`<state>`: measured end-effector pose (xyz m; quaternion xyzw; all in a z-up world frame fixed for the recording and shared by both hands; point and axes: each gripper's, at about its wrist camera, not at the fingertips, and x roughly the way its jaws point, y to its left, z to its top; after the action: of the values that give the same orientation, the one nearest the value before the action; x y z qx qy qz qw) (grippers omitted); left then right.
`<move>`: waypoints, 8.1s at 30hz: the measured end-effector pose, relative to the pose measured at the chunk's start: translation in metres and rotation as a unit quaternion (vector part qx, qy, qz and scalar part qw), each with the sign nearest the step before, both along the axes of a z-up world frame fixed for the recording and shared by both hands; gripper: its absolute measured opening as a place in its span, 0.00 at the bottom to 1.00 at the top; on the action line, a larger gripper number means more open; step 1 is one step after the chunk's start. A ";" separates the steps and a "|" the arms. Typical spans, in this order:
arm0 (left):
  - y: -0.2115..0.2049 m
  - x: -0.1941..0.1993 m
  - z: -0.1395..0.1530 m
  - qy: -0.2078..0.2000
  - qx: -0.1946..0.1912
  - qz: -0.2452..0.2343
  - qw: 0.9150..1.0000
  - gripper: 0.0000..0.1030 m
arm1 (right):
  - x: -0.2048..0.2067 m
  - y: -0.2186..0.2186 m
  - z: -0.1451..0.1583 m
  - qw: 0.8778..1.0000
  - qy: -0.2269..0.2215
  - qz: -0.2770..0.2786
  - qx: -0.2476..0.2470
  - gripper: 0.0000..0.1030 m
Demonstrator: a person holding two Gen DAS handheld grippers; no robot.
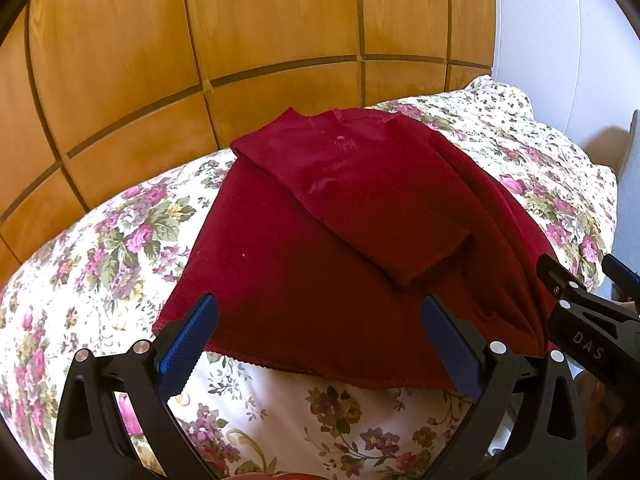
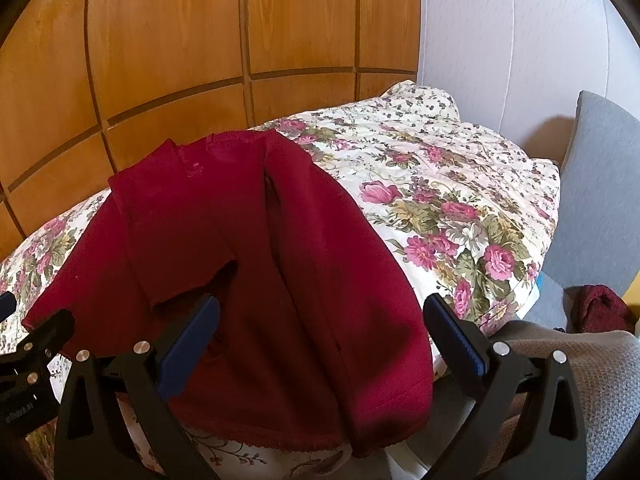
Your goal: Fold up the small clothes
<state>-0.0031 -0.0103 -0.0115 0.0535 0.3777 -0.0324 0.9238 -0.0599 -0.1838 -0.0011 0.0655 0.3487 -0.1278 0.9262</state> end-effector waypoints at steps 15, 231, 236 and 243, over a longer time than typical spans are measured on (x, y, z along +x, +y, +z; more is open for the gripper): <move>0.020 0.019 -0.015 0.054 -0.045 -0.010 0.997 0.97 | 0.073 -0.007 0.017 0.997 -0.006 0.039 -0.064 0.98; 0.229 0.183 -0.090 0.038 0.126 0.005 0.991 0.15 | 0.205 -0.005 -0.080 0.957 0.189 0.159 0.154 0.96; 0.244 0.205 -0.051 0.005 0.136 0.046 0.990 0.06 | 0.203 -0.008 -0.082 0.958 0.188 0.161 0.146 0.93; 0.331 0.258 -0.004 0.005 0.050 0.204 0.978 0.04 | 0.200 -0.009 -0.081 0.958 0.187 0.167 0.138 0.93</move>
<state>0.2548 0.3208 -0.0159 0.0209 0.3862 0.1756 0.9053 0.1405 -0.1923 -0.0821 0.1085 0.5362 0.0685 0.8343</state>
